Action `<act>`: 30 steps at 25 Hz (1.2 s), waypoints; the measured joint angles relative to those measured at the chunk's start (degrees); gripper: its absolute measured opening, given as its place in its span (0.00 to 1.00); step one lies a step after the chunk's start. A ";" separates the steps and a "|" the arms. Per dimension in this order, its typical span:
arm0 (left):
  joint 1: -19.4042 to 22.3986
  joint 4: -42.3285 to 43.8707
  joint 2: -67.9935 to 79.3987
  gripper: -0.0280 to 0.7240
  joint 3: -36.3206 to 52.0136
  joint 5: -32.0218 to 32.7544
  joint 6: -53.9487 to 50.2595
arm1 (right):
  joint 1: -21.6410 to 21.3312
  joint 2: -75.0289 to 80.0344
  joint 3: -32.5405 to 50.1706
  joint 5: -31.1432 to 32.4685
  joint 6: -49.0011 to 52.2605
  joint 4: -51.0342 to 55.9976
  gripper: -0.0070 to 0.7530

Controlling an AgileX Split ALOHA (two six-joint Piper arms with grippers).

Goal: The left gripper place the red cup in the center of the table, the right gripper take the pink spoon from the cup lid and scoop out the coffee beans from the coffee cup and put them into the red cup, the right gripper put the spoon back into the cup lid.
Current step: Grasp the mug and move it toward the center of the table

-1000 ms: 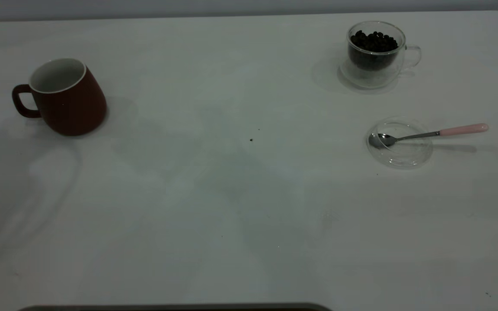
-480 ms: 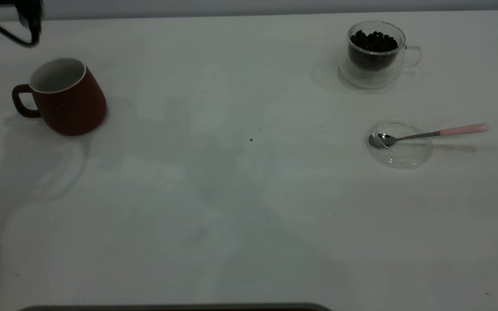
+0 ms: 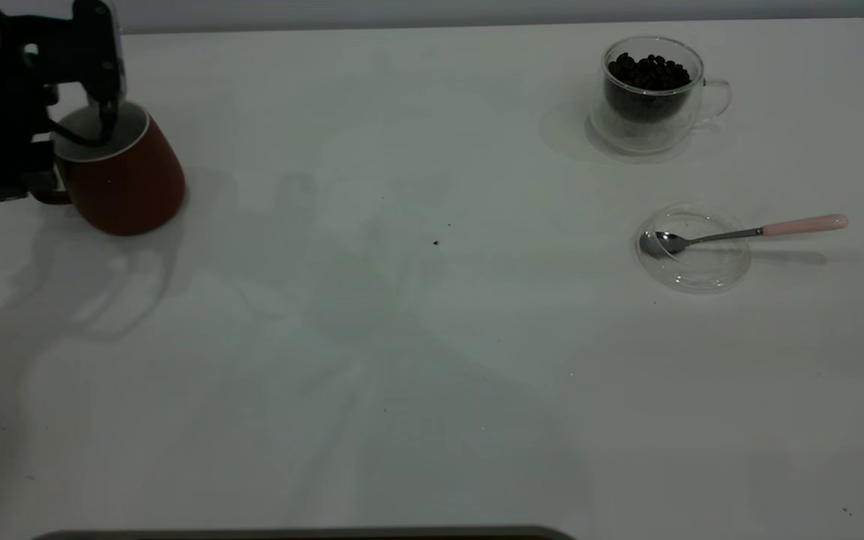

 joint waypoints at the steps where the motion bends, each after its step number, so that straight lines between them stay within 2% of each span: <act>1: 0.00 0.06 0.06 0.82 0.00 -0.85 0.00 | 0.00 0.00 0.00 0.00 0.00 0.00 0.79; 8: -3.04 0.24 0.37 0.82 0.00 -6.39 -2.94 | 0.00 0.00 0.00 0.00 0.00 0.00 0.79; 17: -11.55 0.44 0.37 0.82 0.00 -18.24 -15.28 | 0.00 0.00 0.00 0.00 0.00 0.00 0.79; 21: -14.94 0.69 0.37 0.82 0.00 -21.35 -18.06 | 0.00 0.00 0.00 0.00 0.00 0.00 0.79; 24: -15.83 0.31 0.37 0.82 -0.65 -21.39 -18.41 | 0.00 0.00 0.00 0.00 0.00 0.00 0.79; 30: -12.92 -2.77 -1.85 0.82 -3.68 -10.29 -18.08 | 0.00 0.00 0.00 0.00 0.00 0.00 0.79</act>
